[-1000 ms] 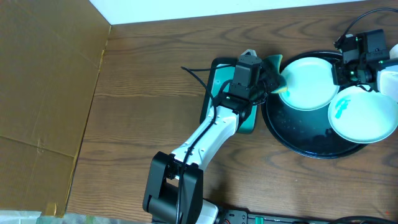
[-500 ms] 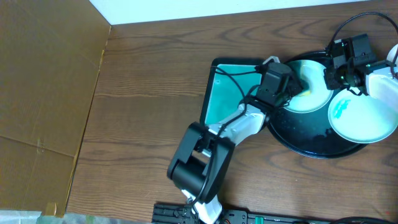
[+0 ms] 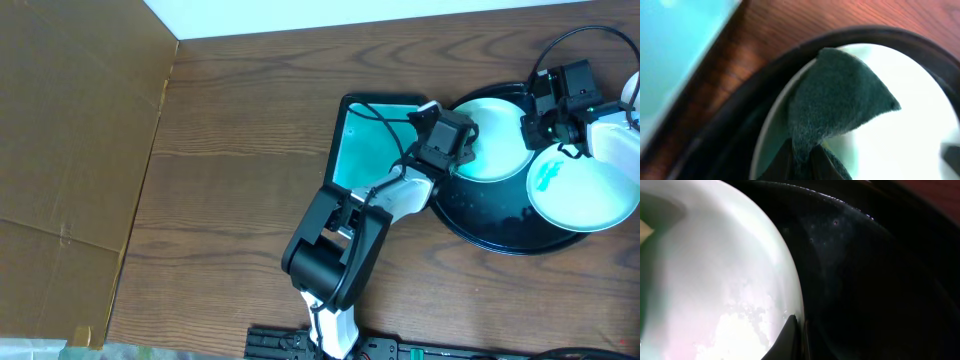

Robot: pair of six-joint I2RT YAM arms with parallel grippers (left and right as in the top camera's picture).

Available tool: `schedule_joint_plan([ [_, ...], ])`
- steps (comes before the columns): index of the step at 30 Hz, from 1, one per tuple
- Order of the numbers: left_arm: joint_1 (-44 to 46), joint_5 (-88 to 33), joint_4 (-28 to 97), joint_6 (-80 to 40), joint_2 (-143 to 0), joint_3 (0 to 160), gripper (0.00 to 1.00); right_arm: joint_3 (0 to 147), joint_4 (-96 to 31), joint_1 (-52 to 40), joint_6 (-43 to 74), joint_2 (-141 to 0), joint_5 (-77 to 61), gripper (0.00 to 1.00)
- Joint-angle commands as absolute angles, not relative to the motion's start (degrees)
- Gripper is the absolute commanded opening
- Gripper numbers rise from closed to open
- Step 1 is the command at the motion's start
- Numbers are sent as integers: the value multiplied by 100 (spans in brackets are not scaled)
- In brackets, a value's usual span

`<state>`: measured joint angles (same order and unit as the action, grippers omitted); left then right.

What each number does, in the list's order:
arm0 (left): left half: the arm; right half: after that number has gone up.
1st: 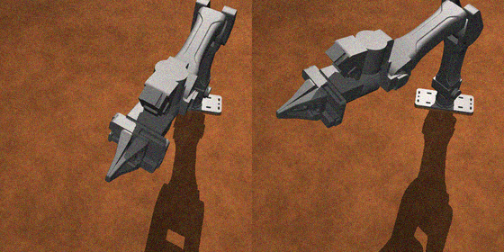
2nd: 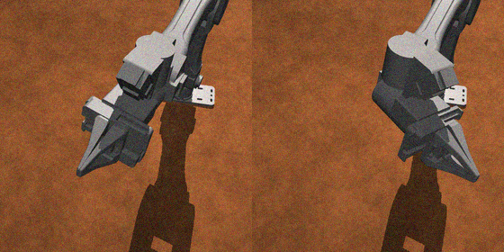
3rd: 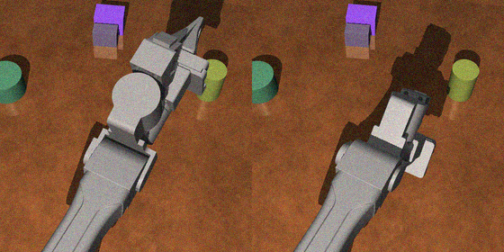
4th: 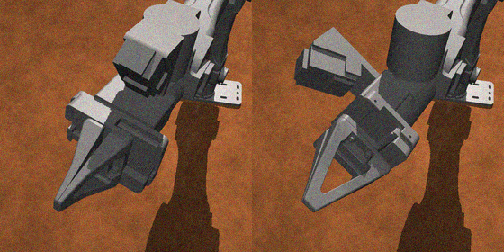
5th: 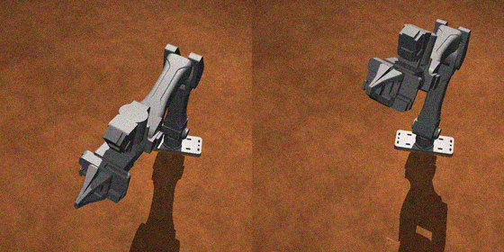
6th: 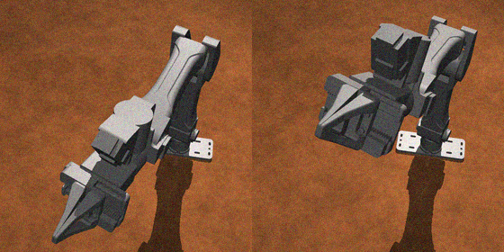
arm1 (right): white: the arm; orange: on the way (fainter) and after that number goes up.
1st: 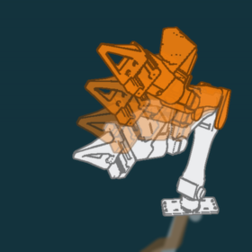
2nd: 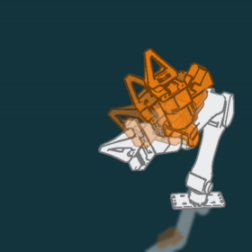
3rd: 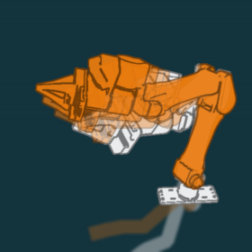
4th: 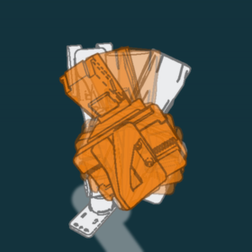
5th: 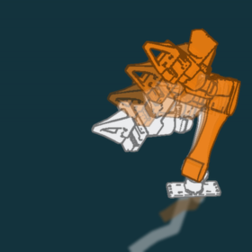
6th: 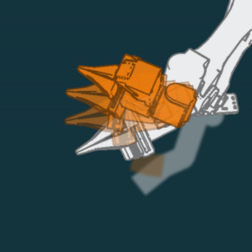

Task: Clean dirty plates on tray and stack at the side
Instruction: 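Scrub the held mint-green plate with the sponge in the left gripper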

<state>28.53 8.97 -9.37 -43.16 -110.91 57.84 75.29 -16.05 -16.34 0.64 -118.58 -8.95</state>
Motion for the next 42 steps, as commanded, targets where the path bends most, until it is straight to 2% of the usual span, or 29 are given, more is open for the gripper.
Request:
schedule_joint_plan([
  [1,2576,1594,-823,-3975,-10916,5811,7,7443,-1741,-1634,60,-11922,-585,1],
  [7,2663,-561,-1636,-5089,-10847,5813,7,7443,-1754,-1634,58,-11922,-585,1],
  [13,2886,-685,-2290,-5175,-11286,5813,8,7443,-1741,-1634,60,-11922,-585,1],
  [18,2652,-421,-2609,-5107,-11856,5813,7,7443,-1776,-1634,58,-11922,-585,1],
  [24,2137,-183,-2648,-3052,-11922,5813,7,7443,-1778,-1634,58,-11922,-585,1],
  [30,1990,-185,-2440,-1986,-11306,5813,7,7443,-1785,-1634,58,-11922,-585,1],
  [33,2012,-185,-2191,-1844,-11004,5813,7,7443,-1785,-1634,58,-11922,-585,1],
  [36,2034,-270,-2069,-2340,-10853,5813,7,7443,-1778,-1634,56,-11922,-585,1],
  [39,2093,-1216,-1994,-3588,-10875,5808,7,7443,-1776,-1634,56,-11922,-585,1],
  [42,2259,-1697,-1997,-3977,-10947,5808,7,7443,-1756,-1634,58,-11922,-585,1],
])
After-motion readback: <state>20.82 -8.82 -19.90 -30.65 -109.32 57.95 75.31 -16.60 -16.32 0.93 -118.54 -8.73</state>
